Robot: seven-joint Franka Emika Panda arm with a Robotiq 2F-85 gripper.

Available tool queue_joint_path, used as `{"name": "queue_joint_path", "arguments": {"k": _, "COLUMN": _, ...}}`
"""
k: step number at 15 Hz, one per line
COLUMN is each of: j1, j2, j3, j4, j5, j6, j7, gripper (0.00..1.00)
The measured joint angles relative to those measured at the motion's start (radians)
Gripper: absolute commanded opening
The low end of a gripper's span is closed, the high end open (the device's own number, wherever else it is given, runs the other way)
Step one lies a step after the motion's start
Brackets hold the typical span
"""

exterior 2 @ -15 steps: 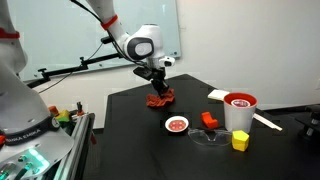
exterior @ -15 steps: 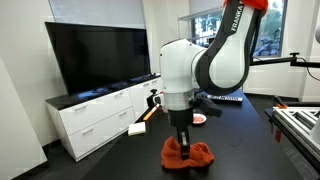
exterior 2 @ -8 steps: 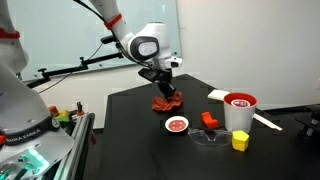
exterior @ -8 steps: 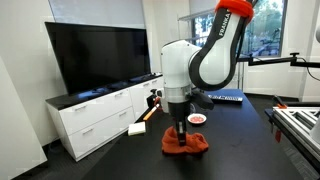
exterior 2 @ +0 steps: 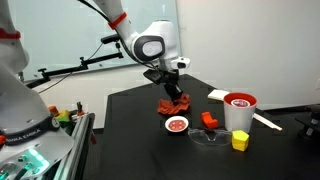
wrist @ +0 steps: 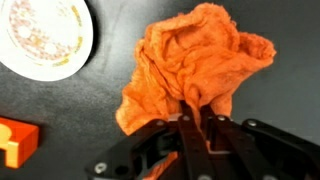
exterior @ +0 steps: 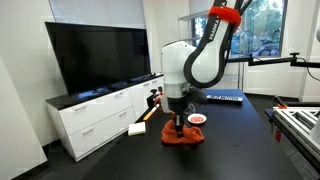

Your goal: Use the towel to clean the table, then put the papers on the plate

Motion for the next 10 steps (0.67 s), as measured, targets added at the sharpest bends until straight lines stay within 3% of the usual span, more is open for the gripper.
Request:
{"name": "queue_joint_path", "arguments": {"k": 1, "j1": 0.000, "j2": 0.000, "j3": 0.000, "j4": 0.000, "j5": 0.000, "j6": 0.000, "j7": 0.000, "gripper": 0.03}}
{"name": "queue_joint_path", "arguments": {"k": 2, "j1": 0.000, "j2": 0.000, "j3": 0.000, "j4": 0.000, "j5": 0.000, "j6": 0.000, "j7": 0.001, "gripper": 0.38}}
{"name": "queue_joint_path", "arguments": {"k": 3, "j1": 0.000, "j2": 0.000, "j3": 0.000, "j4": 0.000, "j5": 0.000, "j6": 0.000, "j7": 0.003, "gripper": 0.38}}
{"name": "queue_joint_path", "arguments": {"k": 7, "j1": 0.004, "j2": -0.025, "j3": 0.000, "j4": 0.007, "j5": 0.001, "j6": -0.016, "j7": 0.032, "gripper": 0.66}}
{"name": "queue_joint_path", "arguments": {"k": 10, "j1": 0.017, "j2": -0.123, "j3": 0.002, "j4": 0.022, "j5": 0.001, "j6": -0.110, "j7": 0.077, "gripper": 0.88}}
